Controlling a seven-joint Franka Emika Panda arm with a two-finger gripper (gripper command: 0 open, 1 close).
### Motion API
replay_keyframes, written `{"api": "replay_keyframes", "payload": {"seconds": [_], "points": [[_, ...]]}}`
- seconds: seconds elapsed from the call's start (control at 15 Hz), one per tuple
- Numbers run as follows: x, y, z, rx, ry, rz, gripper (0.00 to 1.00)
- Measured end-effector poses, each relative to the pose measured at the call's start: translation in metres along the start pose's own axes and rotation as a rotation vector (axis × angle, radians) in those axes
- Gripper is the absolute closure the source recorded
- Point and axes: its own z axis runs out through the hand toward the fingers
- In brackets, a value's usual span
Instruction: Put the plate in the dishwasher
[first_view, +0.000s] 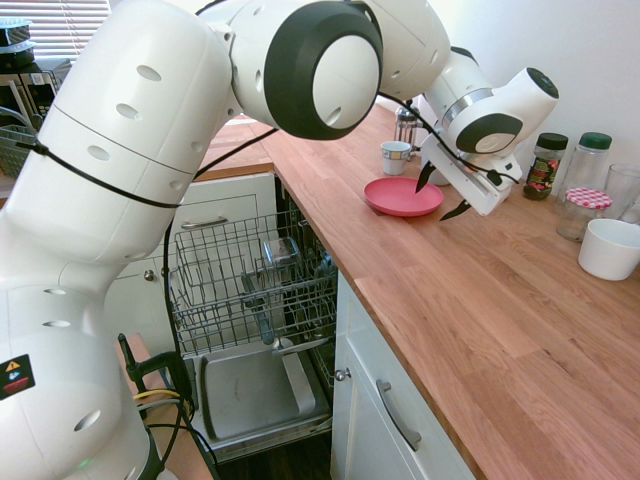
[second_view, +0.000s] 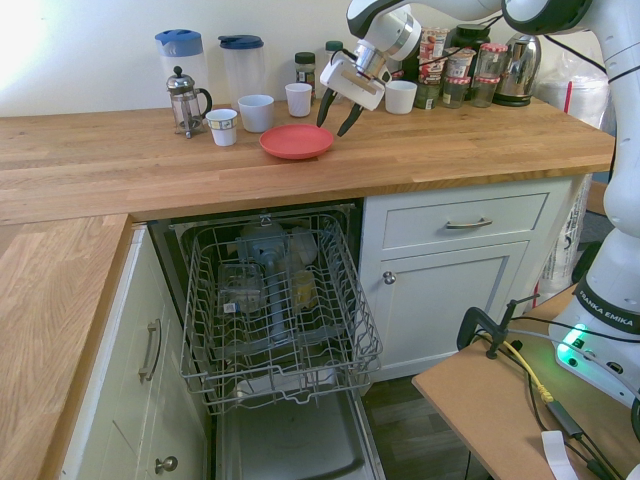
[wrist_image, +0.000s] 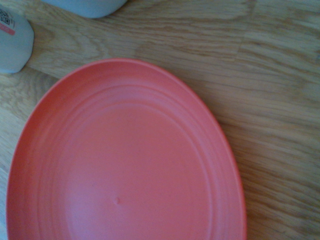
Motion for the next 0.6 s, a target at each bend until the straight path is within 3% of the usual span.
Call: {"api": "replay_keyframes", "payload": {"seconds": [0.6], "points": [[0.006,-0.007,0.018,-0.006,-0.044,-0.017,1.0]]}}
